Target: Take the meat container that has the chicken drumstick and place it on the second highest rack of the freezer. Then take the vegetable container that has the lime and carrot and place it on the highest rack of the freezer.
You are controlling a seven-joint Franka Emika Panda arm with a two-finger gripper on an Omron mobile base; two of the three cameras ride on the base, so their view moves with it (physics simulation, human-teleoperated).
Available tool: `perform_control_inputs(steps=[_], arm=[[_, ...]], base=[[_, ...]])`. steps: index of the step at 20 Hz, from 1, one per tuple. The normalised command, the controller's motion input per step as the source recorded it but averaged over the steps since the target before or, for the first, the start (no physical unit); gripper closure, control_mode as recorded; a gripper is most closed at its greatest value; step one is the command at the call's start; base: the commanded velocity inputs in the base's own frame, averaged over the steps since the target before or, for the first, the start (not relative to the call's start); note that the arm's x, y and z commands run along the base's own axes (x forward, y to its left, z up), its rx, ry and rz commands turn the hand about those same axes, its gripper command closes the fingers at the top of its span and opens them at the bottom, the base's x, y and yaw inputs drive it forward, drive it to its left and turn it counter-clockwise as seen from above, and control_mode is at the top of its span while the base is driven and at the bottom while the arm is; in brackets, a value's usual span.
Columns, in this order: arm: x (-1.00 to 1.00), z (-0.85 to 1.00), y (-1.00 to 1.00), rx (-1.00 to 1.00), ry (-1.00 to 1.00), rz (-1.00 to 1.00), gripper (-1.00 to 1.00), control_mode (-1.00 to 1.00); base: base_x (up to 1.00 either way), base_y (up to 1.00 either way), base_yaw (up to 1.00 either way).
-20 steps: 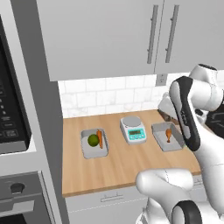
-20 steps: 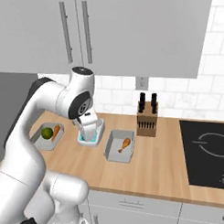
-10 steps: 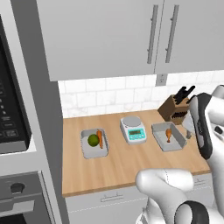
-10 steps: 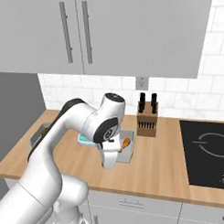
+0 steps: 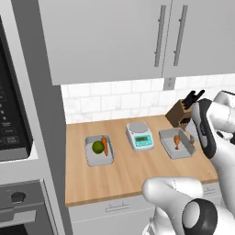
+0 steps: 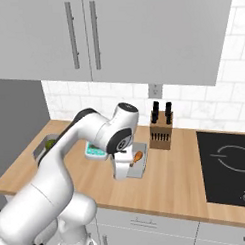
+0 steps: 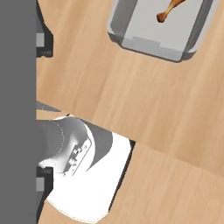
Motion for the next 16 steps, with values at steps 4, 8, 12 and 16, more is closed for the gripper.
perform_control_inputs(steps=[4,8,12,16], arm=[[0.46,-0.36,-0.08,0.0,0.0,-0.07,-1.0,-1.0],[0.22,-0.41,-0.17,0.01,0.0,-0.05,-1.0,-1.0],[0.27,-0.33,-0.19,0.0,0.0,-0.01,-1.0,-1.0],[0.34,-0.18,-0.13,0.02,0.03,-0.01,-1.0,-1.0]], base=[[0.0,0.0,0.0],[0.0,0.0,0.0],[0.0,0.0,0.0],[0.0,0.0,0.0]])
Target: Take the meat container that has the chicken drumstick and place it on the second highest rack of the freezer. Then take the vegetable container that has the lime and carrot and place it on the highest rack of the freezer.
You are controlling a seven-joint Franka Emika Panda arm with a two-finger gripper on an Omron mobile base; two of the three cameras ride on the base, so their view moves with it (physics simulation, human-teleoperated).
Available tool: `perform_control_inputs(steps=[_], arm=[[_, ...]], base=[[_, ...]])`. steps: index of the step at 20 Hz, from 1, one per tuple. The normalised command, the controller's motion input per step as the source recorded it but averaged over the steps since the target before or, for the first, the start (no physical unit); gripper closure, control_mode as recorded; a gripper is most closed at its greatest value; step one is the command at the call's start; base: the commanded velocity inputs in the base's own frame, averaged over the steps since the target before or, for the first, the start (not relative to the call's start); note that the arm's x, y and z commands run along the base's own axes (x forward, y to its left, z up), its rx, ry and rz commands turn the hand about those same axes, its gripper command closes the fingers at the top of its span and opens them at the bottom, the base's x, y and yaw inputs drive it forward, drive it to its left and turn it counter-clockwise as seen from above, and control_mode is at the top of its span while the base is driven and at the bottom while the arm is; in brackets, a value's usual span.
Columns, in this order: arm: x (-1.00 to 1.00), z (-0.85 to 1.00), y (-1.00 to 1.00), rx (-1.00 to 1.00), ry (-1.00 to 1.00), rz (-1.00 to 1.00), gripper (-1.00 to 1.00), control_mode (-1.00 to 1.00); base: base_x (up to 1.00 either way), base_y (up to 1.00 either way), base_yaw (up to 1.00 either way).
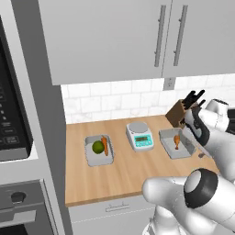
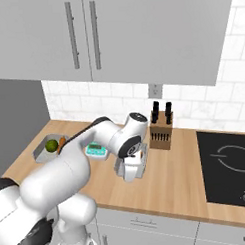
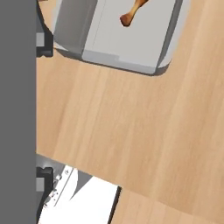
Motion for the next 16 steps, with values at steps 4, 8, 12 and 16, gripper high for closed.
perform_control_inputs(steps=[4,8,12,16], arm=[[0.08,-0.18,-0.21,0.02,0.0,0.0,-1.0,-1.0],[0.13,-0.18,-0.18,0.02,0.0,0.0,-1.0,-1.0],[0.31,-0.19,-0.08,0.03,0.03,0.0,-1.0,-1.0],[0.28,-0.23,-0.01,0.01,0.02,0.0,-1.0,-1.0]], base=[[0.0,0.0,0.0],[0.0,0.0,0.0],[0.0,0.0,0.0],[0.0,0.0,0.0]])
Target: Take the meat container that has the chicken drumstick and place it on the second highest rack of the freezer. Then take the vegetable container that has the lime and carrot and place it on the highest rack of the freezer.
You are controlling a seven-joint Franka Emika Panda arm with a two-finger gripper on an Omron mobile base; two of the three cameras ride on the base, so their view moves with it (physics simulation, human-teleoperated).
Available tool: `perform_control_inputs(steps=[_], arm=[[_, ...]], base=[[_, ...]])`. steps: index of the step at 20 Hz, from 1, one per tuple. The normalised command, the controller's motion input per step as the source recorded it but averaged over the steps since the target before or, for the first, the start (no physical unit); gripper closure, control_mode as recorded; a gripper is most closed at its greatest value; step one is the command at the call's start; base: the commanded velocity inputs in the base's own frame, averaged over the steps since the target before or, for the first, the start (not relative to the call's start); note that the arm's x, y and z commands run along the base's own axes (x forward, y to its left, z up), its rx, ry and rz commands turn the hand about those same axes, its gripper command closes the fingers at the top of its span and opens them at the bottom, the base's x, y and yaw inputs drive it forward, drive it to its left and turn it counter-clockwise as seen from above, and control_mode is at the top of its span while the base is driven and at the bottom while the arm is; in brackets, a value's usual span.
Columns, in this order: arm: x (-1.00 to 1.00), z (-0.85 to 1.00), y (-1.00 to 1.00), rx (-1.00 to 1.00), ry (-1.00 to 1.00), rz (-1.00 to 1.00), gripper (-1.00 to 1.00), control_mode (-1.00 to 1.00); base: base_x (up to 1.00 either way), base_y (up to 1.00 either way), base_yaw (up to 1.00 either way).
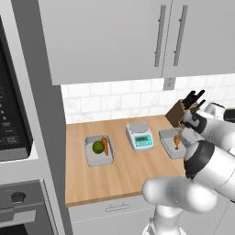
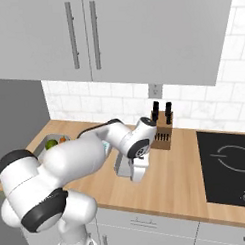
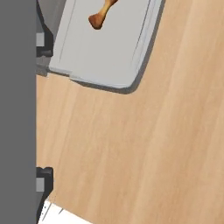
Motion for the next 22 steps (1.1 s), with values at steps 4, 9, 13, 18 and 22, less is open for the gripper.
perform_control_inputs(steps=[4,9,13,18,22], arm=[[0.23,-0.25,0.0,0.01,0.01,0.0,-1.0,-1.0],[0.21,-0.29,0.0,0.01,0.01,0.0,-1.0,-1.0],[0.18,-0.31,0.0,0.01,0.0,0.0,-1.0,-1.0],[0.06,-0.42,-0.01,0.03,0.0,-0.03,1.0,-1.0],[0.0,-0.14,-0.03,0.0,0.0,-0.01,1.0,-1.0]], base=[[0.0,0.0,0.0],[0.0,0.0,0.0],[0.0,0.0,0.0],[0.0,0.0,0.0],[0.0,0.0,0.0]])
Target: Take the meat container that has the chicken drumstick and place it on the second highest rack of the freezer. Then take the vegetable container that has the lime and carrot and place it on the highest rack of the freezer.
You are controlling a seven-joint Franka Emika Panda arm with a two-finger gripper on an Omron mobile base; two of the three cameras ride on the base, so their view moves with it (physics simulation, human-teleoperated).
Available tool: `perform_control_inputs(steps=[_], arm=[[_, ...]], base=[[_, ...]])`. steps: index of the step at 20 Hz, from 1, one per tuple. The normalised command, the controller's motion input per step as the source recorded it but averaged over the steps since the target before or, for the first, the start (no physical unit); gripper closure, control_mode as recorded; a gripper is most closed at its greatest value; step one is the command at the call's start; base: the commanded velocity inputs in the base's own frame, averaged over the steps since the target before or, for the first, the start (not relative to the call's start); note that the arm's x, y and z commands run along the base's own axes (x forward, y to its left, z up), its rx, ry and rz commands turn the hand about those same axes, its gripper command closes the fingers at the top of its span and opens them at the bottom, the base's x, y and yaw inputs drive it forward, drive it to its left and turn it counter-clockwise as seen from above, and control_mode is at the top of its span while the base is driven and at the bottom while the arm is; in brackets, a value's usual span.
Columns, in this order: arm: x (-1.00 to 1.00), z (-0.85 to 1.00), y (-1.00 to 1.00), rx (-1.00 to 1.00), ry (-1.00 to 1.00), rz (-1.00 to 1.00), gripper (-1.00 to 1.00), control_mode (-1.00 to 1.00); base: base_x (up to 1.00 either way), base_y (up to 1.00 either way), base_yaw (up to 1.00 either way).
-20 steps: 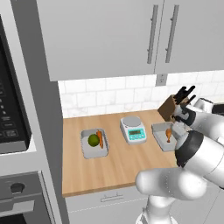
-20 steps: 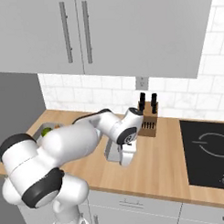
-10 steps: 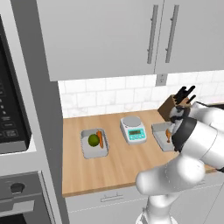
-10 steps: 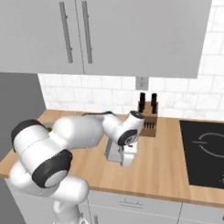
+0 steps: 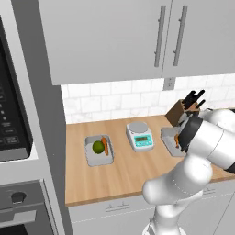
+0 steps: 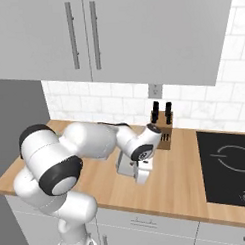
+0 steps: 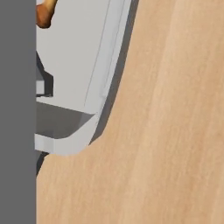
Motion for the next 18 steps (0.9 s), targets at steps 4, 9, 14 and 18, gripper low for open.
perform_control_inputs(steps=[4,9,14,18], arm=[[0.0,0.18,0.0,0.0,0.0,0.03,1.0,-1.0],[-0.13,0.81,0.0,-0.09,-0.03,0.09,1.0,-1.0],[-0.42,0.99,0.11,-0.14,-0.07,0.17,1.0,-1.0],[-0.65,0.9,0.06,-0.06,-0.13,0.36,1.0,-1.0]], base=[[0.0,0.0,0.0],[0.0,0.0,0.0],[0.0,0.0,0.0],[0.0,0.0,0.0]])
